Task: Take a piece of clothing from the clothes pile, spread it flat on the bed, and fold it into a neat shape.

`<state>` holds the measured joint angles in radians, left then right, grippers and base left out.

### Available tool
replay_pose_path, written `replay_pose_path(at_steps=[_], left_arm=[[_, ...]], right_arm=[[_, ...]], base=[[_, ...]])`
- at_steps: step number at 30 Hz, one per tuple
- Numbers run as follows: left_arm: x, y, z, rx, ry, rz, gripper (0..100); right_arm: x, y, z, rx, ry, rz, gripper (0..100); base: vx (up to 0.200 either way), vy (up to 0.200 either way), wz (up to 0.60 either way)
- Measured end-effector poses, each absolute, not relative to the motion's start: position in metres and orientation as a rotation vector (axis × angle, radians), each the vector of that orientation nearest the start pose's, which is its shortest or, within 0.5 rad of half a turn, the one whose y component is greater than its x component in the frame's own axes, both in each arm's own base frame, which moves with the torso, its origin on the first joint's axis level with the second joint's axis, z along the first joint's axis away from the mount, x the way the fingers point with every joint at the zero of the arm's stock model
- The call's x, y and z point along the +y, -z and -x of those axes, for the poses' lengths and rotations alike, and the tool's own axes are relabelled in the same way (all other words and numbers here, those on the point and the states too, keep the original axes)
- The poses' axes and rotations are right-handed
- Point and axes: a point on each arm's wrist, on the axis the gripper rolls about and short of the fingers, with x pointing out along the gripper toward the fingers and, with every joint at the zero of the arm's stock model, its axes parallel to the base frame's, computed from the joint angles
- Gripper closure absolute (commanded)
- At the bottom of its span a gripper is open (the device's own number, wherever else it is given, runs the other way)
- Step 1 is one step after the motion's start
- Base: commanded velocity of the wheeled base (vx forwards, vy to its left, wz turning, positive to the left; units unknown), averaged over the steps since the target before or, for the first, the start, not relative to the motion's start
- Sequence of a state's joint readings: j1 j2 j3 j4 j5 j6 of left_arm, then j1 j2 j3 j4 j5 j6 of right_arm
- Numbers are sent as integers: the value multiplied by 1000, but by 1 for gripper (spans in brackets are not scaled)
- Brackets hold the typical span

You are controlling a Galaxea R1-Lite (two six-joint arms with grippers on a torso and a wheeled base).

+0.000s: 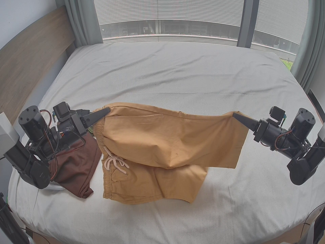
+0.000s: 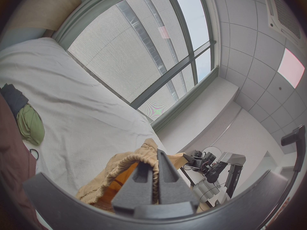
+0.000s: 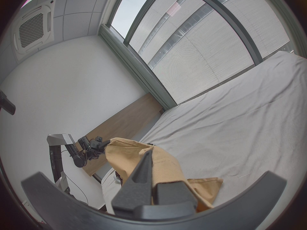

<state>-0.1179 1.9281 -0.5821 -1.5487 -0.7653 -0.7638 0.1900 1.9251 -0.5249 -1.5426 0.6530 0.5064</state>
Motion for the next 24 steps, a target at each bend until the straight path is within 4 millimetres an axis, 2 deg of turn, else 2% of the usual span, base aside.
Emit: replay_pose_path(at_steps=[9,15,24], left_arm=[[-48,-134,-314,116,881,529,100],[-42,-126,-321,129,859,532,100],[-35,-127,-324,117,840,529,100]], right_arm=[[64,-145,-298,41,-844,-450,100],[55,-152,-299,17,-822,-456,100],[48,-156,-302,-5,-801,-453,100]], base=[[0,0,0],[0,0,0],[0,0,0]])
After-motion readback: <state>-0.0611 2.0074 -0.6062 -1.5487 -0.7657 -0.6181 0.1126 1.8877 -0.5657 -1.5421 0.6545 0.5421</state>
